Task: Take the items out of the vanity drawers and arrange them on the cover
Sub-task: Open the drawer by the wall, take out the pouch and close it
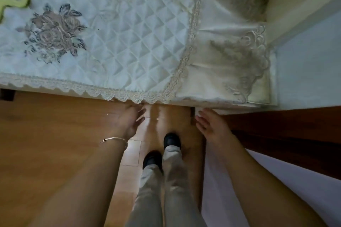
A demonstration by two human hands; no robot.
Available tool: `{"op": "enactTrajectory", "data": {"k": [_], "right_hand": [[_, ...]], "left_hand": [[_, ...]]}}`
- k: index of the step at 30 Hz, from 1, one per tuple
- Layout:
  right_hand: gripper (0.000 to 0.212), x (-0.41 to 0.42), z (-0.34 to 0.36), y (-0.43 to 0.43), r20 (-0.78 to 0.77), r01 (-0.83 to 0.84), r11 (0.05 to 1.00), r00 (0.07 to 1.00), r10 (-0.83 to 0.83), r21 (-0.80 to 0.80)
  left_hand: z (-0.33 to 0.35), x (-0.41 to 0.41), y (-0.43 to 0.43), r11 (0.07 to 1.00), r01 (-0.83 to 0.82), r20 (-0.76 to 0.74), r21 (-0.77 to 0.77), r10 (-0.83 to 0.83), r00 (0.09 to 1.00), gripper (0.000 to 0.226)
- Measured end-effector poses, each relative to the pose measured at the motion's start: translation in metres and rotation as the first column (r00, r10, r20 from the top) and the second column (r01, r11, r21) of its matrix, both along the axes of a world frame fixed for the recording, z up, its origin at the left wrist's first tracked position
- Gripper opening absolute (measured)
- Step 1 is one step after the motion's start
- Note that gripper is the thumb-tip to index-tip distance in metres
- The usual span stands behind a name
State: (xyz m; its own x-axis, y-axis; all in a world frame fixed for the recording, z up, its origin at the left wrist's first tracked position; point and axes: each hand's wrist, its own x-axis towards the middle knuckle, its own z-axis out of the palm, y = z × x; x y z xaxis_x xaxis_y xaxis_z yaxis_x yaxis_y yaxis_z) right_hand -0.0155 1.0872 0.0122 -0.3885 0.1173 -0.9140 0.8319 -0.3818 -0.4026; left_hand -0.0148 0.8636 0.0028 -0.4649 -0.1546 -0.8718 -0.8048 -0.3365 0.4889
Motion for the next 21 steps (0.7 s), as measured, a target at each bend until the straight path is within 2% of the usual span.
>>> {"op": "enactTrajectory", "data": {"k": [2, 6, 11, 13, 15, 17, 19, 21], "right_hand": [[0.017, -0.002, -0.004, 0.000, -0.029, 0.096, 0.992, 0.995, -0.099, -0.076], [0.016, 0.005, -0.005, -0.003, -0.043, 0.149, 0.985, 0.987, -0.153, -0.086], [0.015, 0.039, 0.005, -0.002, -0.018, 0.136, 0.986, 0.990, -0.138, -0.092], [0.014, 0.058, 0.016, -0.005, -0.008, 0.067, 0.996, 0.998, -0.068, -0.054], [0.019, 0.077, 0.034, -0.012, -0.012, -0.087, 0.993, 0.996, 0.089, 0.076], [0.024, 0.097, 0.056, -0.017, -0.097, -0.259, 0.914, 0.948, 0.302, 0.313], [0.011, 0.113, 0.081, -0.020, -0.249, -0.323, 0.760, 0.811, 0.529, 0.564], [0.008, 0.115, 0.101, -0.022, -0.325, -0.257, 0.588, 0.634, 0.701, 0.767]], "left_hand": [[-0.007, -0.008, -0.007, 0.995, -0.073, -0.020, 0.068, 0.075, 0.997, 0.032], [-0.011, -0.001, -0.015, 0.990, -0.101, -0.021, 0.098, 0.103, 0.994, 0.027], [0.007, 0.036, -0.014, 0.996, -0.050, 0.004, 0.080, 0.049, 0.999, 0.022], [0.023, 0.061, -0.011, 1.000, 0.004, -0.015, 0.024, -0.004, 1.000, 0.018], [0.047, 0.085, -0.007, 0.988, 0.100, -0.067, -0.114, -0.109, 0.992, 0.014], [0.076, 0.106, -0.007, 0.930, 0.175, -0.186, -0.325, -0.244, 0.952, 0.009], [0.106, 0.117, -0.011, 0.796, 0.181, -0.331, -0.577, -0.431, 0.839, 0.011], [0.124, 0.114, -0.018, 0.580, 0.163, -0.355, -0.798, -0.671, 0.651, 0.019]]}}
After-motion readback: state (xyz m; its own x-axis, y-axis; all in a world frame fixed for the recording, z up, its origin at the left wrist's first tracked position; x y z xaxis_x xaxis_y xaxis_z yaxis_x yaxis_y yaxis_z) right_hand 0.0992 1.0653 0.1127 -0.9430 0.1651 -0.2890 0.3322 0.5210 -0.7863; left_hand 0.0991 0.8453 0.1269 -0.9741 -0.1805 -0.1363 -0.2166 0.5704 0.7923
